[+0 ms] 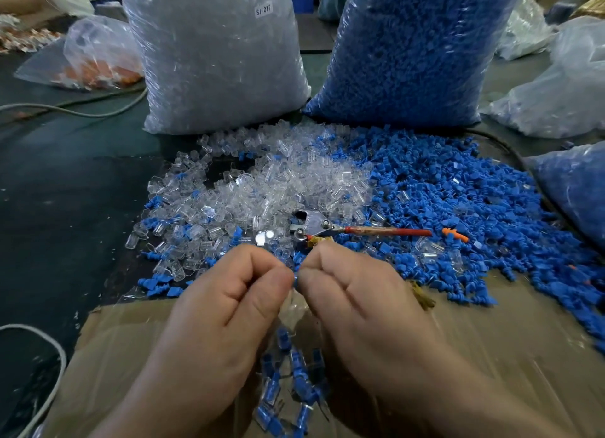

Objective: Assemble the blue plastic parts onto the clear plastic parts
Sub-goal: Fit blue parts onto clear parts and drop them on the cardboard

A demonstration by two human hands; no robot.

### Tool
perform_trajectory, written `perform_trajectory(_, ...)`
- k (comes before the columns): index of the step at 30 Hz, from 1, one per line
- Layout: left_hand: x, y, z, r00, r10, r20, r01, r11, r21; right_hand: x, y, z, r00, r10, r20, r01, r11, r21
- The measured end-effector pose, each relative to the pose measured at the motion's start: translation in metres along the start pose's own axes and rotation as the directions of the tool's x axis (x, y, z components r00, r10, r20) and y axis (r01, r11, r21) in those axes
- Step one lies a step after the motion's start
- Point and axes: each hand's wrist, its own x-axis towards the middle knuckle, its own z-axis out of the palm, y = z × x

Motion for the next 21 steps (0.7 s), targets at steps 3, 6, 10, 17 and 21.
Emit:
perform_trajectory(3, -0.002, 0.002, -0.002, 0.978, 0.205, 0.025, -0.206, 0.957, 0.204, -0.001, -0.006, -0.007, 0.947, 0.231, 0.221, -0.314, 0.805, 0.503)
perform_trajectory(6, 0.002, 0.004, -0.012, 0.989, 0.144, 0.03, -0.147, 0.955, 0.257, 0.001, 0.002, -0.011, 0.973, 0.204, 0.105, -0.212, 0.975, 0.073)
perform_trajectory(10, 0.008, -0.006, -0.026, 0.994, -0.041, 0.097, -0.024, 0.808, 0.588, 0.001, 0.014, -0.008, 0.998, 0.05, -0.034, -0.061, 0.846, -0.531)
perform_trajectory(17, 0.011, -0.01, -0.015, 0.997, -0.037, 0.065, -0.014, 0.768, 0.641, 0.015, 0.021, 0.011, 0.995, -0.038, -0.096, -0.035, 0.746, -0.665)
perform_trajectory(21, 0.022, -0.013, -0.007, 0.999, -0.012, -0.034, 0.033, 0.655, 0.755, 0.024, 0.024, 0.017, 0.994, -0.09, -0.059, 0.025, 0.726, -0.687)
